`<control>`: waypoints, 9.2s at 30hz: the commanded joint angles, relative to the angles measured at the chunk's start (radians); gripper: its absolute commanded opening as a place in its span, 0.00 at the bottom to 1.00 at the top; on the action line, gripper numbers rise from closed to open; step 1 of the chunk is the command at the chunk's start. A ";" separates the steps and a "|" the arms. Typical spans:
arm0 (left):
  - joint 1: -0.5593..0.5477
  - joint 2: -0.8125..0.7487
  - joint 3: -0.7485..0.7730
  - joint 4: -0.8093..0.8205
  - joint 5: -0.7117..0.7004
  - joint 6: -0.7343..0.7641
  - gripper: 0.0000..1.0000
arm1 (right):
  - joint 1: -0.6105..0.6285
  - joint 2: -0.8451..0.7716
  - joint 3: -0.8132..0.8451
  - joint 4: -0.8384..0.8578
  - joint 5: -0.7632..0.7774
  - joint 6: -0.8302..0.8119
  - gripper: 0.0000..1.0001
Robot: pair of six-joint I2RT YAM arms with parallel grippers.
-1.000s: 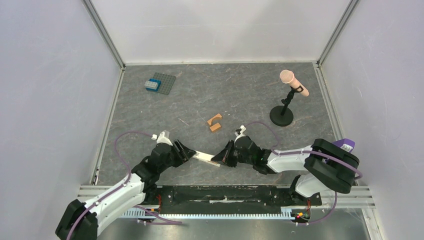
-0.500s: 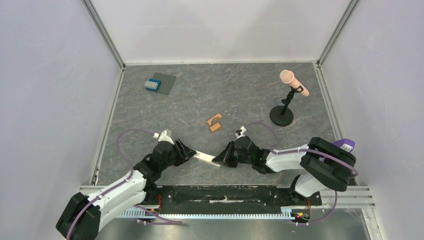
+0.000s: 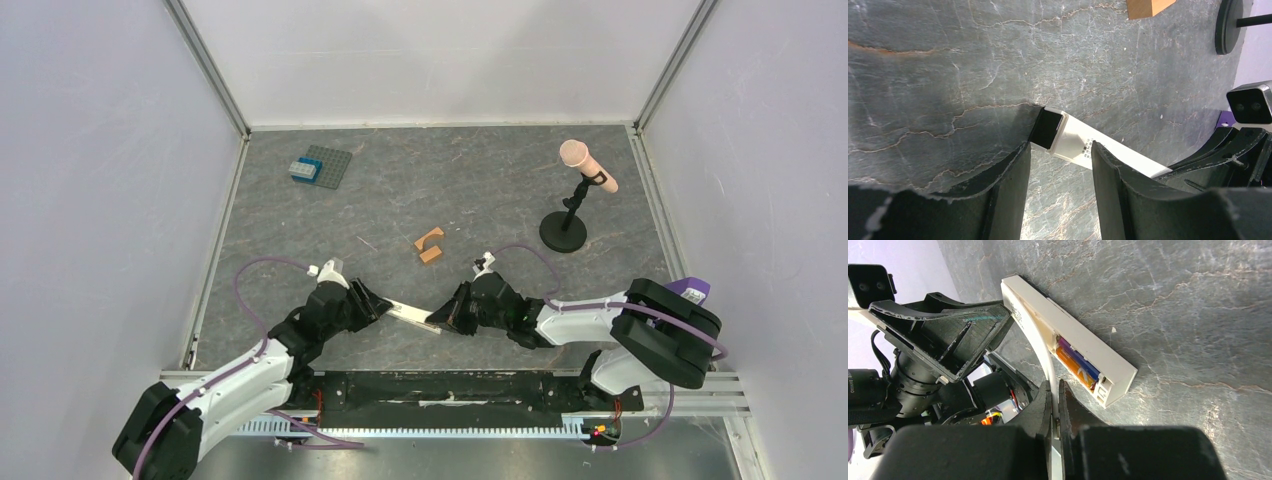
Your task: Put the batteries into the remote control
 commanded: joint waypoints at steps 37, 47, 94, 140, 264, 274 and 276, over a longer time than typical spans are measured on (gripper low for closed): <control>-0.002 0.185 0.035 -0.121 -0.025 0.036 0.27 | -0.004 -0.131 -0.037 -0.273 0.065 0.009 0.36; -0.002 0.177 0.033 -0.122 -0.023 0.036 0.27 | -0.007 -0.178 -0.071 -0.295 0.065 0.006 0.36; -0.003 0.187 0.029 -0.102 -0.008 0.034 0.33 | -0.005 0.056 0.045 -0.286 0.068 -0.038 0.47; -0.003 0.236 0.245 -0.293 -0.107 0.240 0.46 | -0.058 0.184 0.140 -0.409 0.107 -0.386 0.15; 0.094 0.393 0.311 -0.063 0.018 0.196 0.38 | -0.090 0.403 0.622 -0.693 0.124 -0.695 0.40; 0.109 0.424 0.301 0.047 0.099 0.186 0.20 | -0.101 0.385 0.633 -0.632 0.044 -0.639 0.41; 0.110 0.438 0.295 0.068 0.119 0.187 0.18 | -0.096 0.392 0.625 -0.622 0.040 -0.629 0.41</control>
